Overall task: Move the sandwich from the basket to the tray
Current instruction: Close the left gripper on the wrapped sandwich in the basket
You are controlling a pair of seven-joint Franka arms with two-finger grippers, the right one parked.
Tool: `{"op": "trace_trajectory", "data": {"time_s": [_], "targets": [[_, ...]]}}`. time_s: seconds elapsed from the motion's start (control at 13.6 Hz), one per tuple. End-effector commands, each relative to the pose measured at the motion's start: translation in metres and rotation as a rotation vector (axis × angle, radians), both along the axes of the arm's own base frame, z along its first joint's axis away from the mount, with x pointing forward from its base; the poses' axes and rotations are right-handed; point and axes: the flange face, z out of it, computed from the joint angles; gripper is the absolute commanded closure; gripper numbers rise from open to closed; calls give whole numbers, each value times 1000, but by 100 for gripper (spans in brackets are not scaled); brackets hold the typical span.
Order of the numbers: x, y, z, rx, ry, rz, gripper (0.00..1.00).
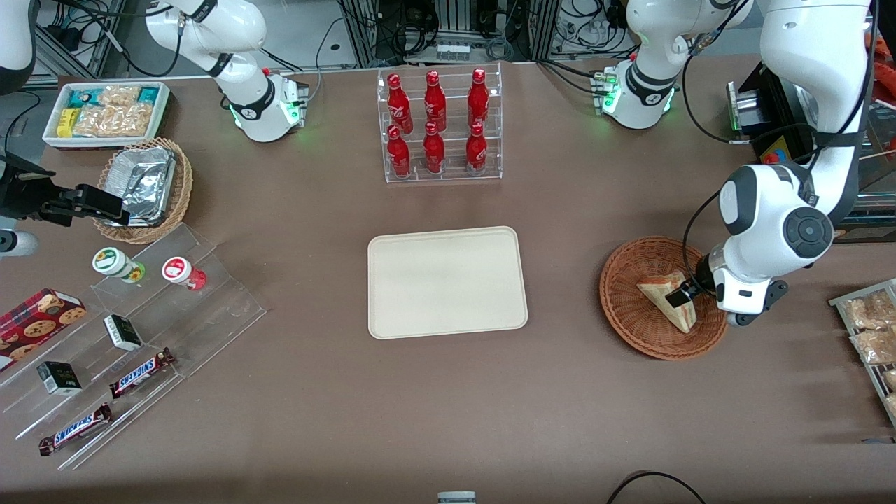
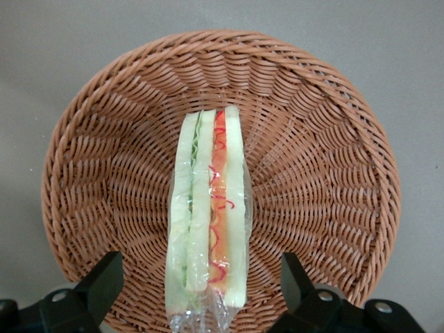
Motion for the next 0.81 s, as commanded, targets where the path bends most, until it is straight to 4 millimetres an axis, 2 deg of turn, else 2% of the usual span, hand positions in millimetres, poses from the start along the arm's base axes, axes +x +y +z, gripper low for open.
{"op": "trace_trajectory", "data": {"time_s": [0.0,0.37,0.44,0.52,0.59,0.74], "targets": [[-2,-4,-15,-2,-10,26,0],[-13,-7,-42,-3,-12,54,0],[-17,-7,-47,-2,-17,57,17],[-18,-7,-47,0,-11,76,66],[-18,-7,-45,2,-8,82,100],[-17,-8,-27,8,12,50,100]]}}
